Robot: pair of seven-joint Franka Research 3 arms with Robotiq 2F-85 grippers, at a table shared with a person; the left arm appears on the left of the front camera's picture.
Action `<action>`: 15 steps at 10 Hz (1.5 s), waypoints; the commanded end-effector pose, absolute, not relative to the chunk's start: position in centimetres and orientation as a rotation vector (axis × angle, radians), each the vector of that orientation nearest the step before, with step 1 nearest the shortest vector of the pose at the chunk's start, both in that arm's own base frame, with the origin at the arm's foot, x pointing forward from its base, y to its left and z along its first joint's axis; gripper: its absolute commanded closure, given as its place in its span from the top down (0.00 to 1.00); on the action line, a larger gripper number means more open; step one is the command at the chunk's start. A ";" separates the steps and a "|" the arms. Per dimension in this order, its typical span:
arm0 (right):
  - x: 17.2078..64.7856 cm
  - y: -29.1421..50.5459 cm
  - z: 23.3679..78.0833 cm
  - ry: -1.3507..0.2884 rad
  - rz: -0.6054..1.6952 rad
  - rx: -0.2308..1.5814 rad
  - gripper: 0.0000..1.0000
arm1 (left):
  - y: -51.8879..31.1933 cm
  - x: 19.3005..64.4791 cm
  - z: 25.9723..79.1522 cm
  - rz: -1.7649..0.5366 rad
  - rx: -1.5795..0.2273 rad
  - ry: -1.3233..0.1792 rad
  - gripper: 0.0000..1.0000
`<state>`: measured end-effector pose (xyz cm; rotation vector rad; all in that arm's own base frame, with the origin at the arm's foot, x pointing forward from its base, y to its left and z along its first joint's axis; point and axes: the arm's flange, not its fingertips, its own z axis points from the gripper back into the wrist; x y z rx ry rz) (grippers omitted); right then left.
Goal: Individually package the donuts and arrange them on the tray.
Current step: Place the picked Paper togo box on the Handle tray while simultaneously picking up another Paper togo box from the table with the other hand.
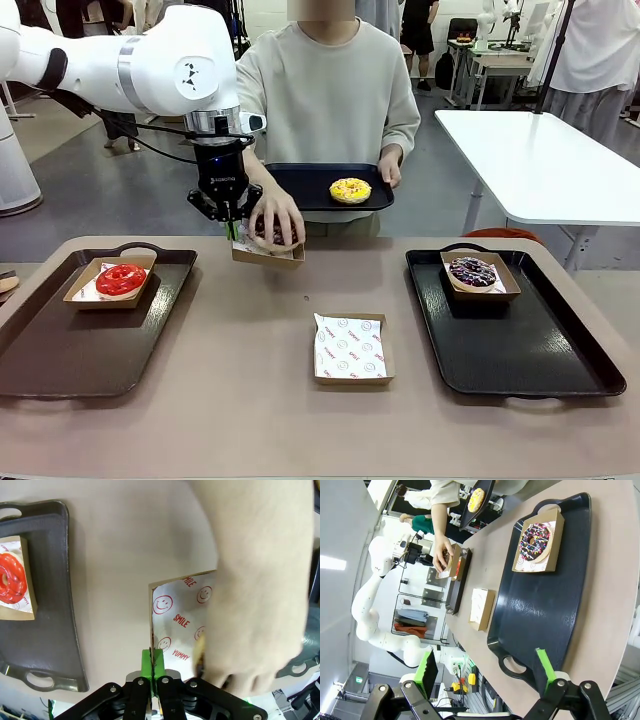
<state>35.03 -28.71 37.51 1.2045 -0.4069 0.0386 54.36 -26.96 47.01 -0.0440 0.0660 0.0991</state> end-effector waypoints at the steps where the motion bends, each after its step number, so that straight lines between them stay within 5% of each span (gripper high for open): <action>1: 35.1 -28.7 37.6 -0.408 0.036 1.200 1.00 | -26.8 54.1 47.0 0.100 -0.045 0.061 0.00; 15: 35.1 -28.7 37.6 -0.408 0.036 1.200 1.00 | -26.8 54.1 47.0 0.100 -0.045 0.061 0.00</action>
